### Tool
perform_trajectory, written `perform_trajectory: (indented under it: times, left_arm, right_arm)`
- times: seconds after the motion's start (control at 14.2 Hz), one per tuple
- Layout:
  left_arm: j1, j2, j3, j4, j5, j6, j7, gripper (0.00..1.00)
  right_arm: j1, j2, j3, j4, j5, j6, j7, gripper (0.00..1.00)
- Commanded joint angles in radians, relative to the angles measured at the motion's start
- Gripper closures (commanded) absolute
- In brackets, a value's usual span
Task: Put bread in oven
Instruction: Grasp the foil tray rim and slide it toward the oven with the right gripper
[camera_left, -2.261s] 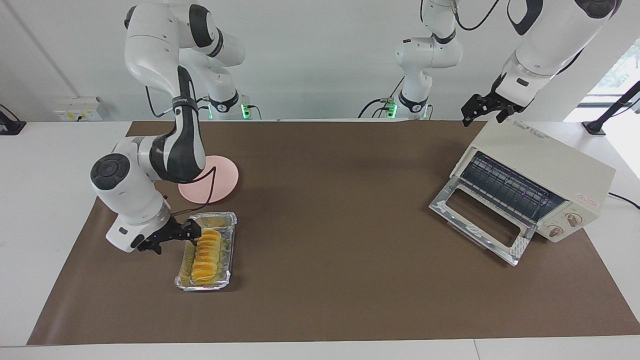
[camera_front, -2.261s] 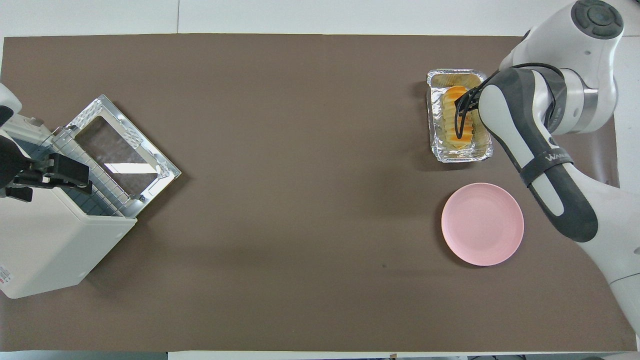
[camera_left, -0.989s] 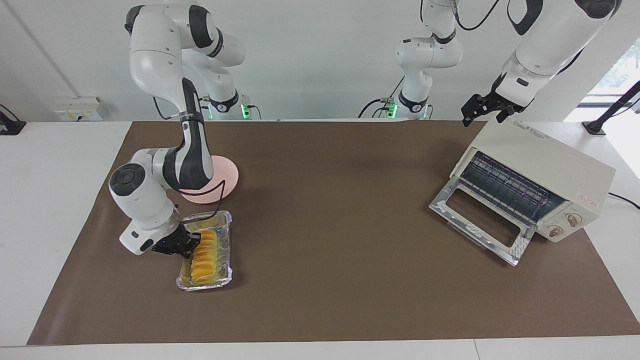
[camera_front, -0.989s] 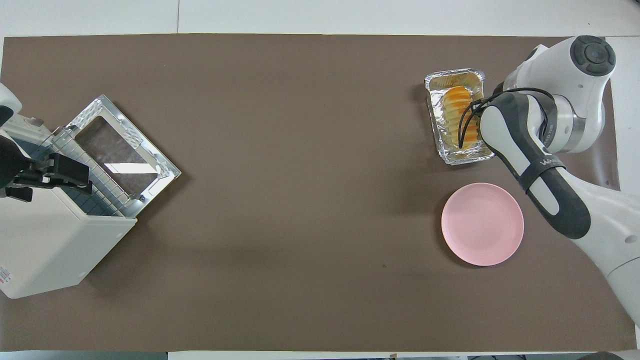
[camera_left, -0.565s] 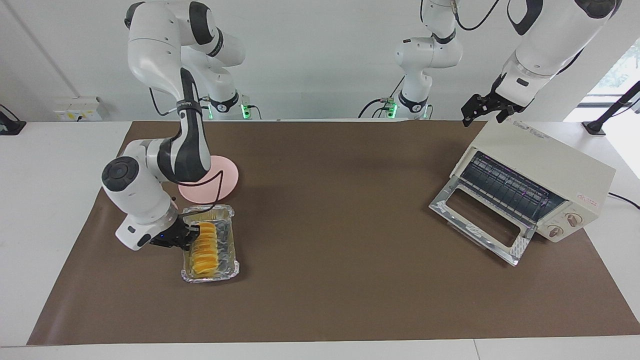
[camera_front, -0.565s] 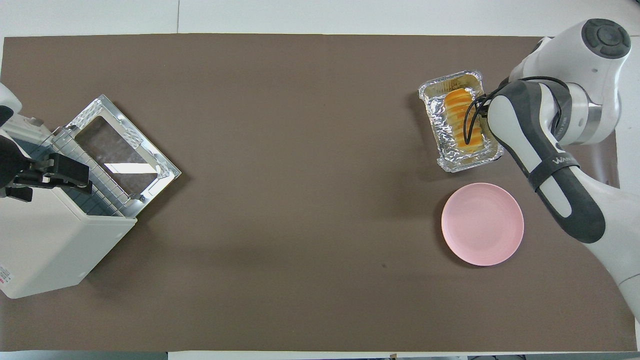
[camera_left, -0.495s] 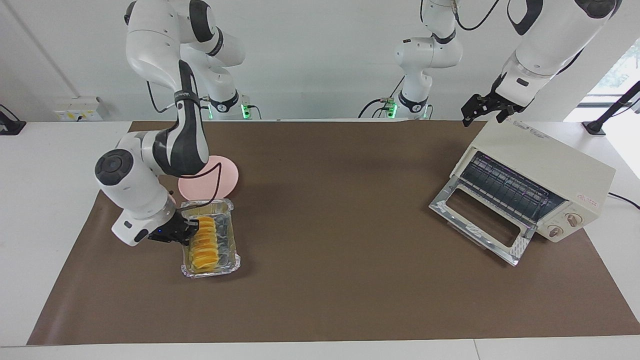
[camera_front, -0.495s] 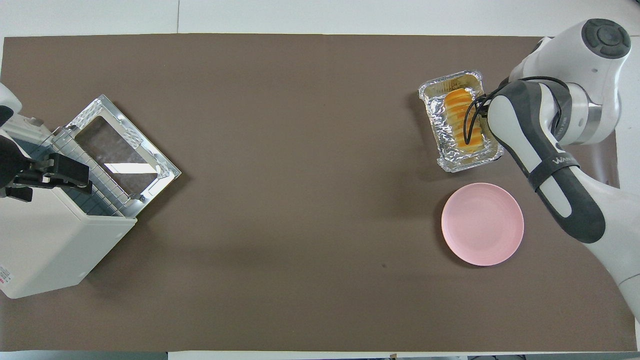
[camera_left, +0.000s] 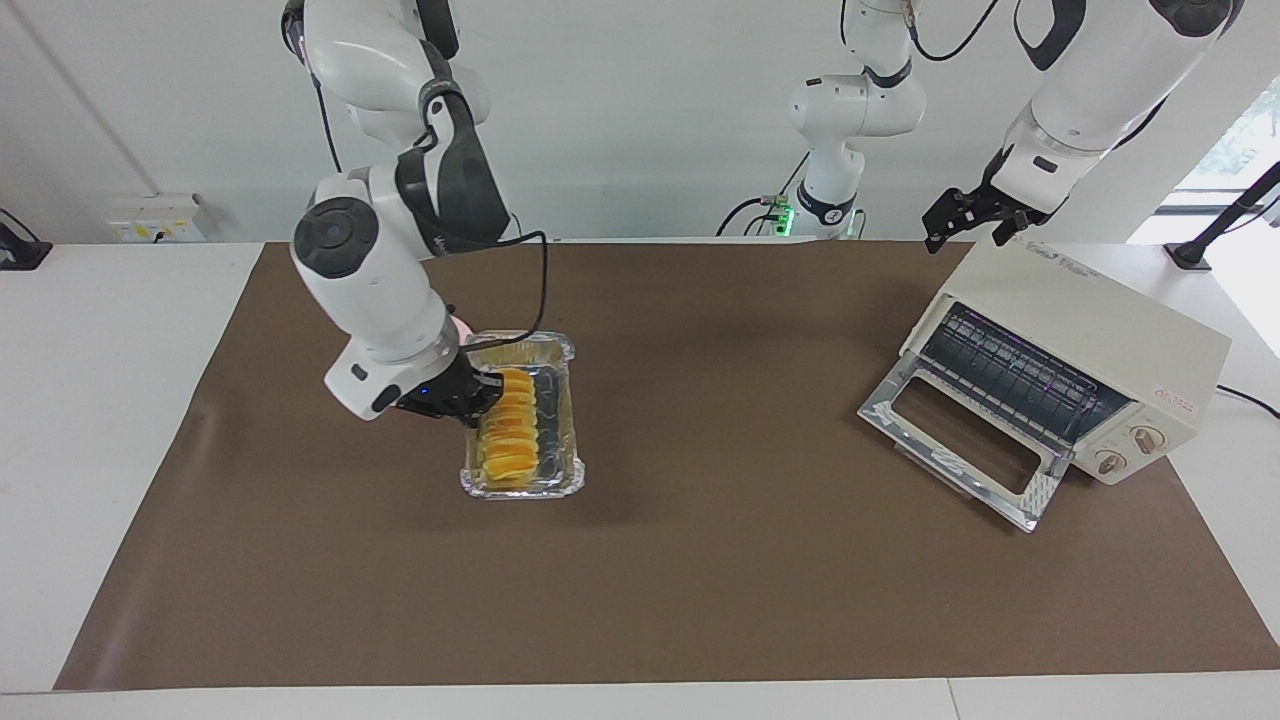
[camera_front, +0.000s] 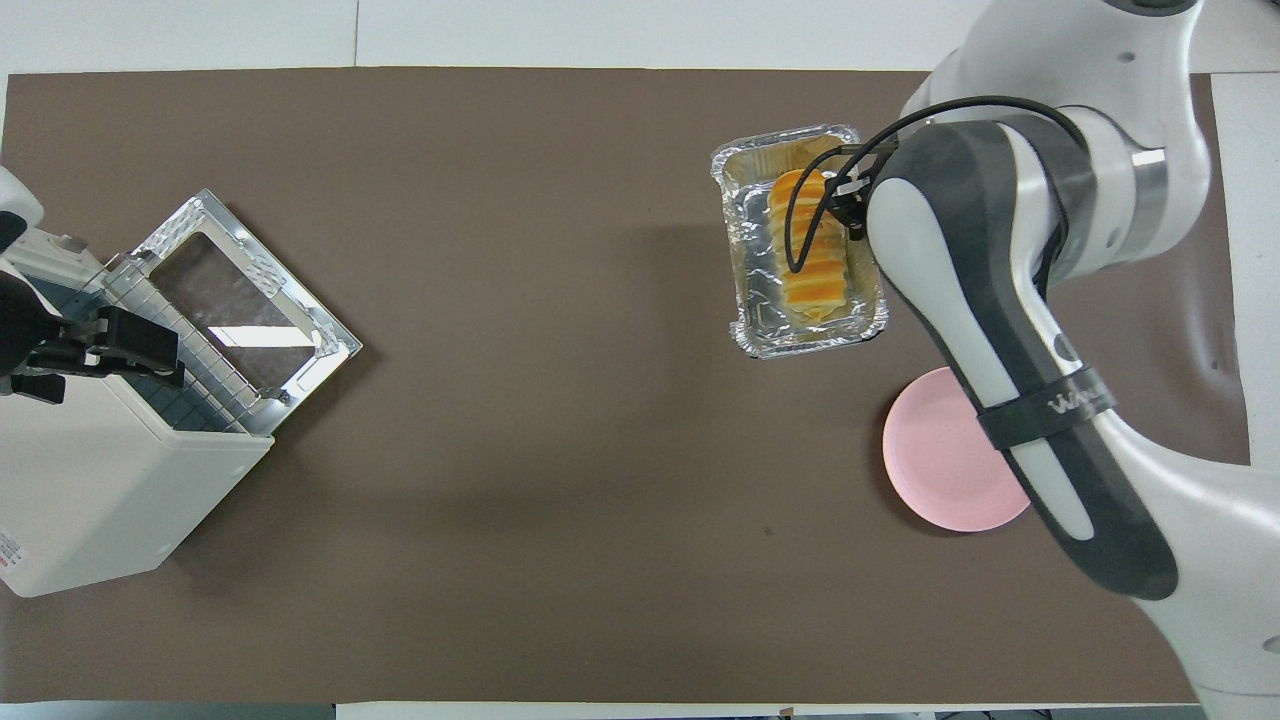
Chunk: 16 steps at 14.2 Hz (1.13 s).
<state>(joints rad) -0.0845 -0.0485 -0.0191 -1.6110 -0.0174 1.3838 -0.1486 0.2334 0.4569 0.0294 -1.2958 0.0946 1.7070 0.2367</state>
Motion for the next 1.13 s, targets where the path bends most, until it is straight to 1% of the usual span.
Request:
perform_trajectory:
  times: [0.0,0.28,0.35,0.49,0.78,0.85,1.06]
  left_arm:
    - [0.009,-0.016,-0.002,-0.009,-0.007,-0.009,0.009,0.0]
    - [0.009,-0.016,-0.002,-0.009,-0.007,-0.009,0.009,0.0]
    - [0.009,-0.016,-0.002,-0.009,-0.007,-0.009,0.009,0.0]
    - [0.009,-0.016,-0.002,-0.009,-0.007,-0.009,0.009,0.0]
    - [0.009,-0.016,-0.002,-0.009,-0.007,-0.009,0.009,0.0]
    - [0.009,-0.016,-0.002,-0.009,-0.007,-0.009,0.009,0.0]
    - [0.009,-0.016,-0.002,-0.009,-0.007,-0.009,0.009,0.0]
  right_arm:
    - [0.113,0.017,-0.003,0.018,0.014,0.046,0.157,1.0]
    - [0.248,0.04,-0.003,-0.036,0.002,0.146,0.298,1.0]
    - [0.279,0.051,-0.003,-0.063,0.002,0.187,0.326,1.0]
    - [0.314,0.049,-0.003,-0.149,0.007,0.279,0.338,1.0]
    - [0.353,0.042,-0.003,-0.316,0.008,0.469,0.374,1.0]
    - [0.35,0.033,-0.003,-0.342,0.008,0.489,0.372,1.0]
    - [0.345,0.031,-0.003,-0.353,0.013,0.496,0.369,1.0]
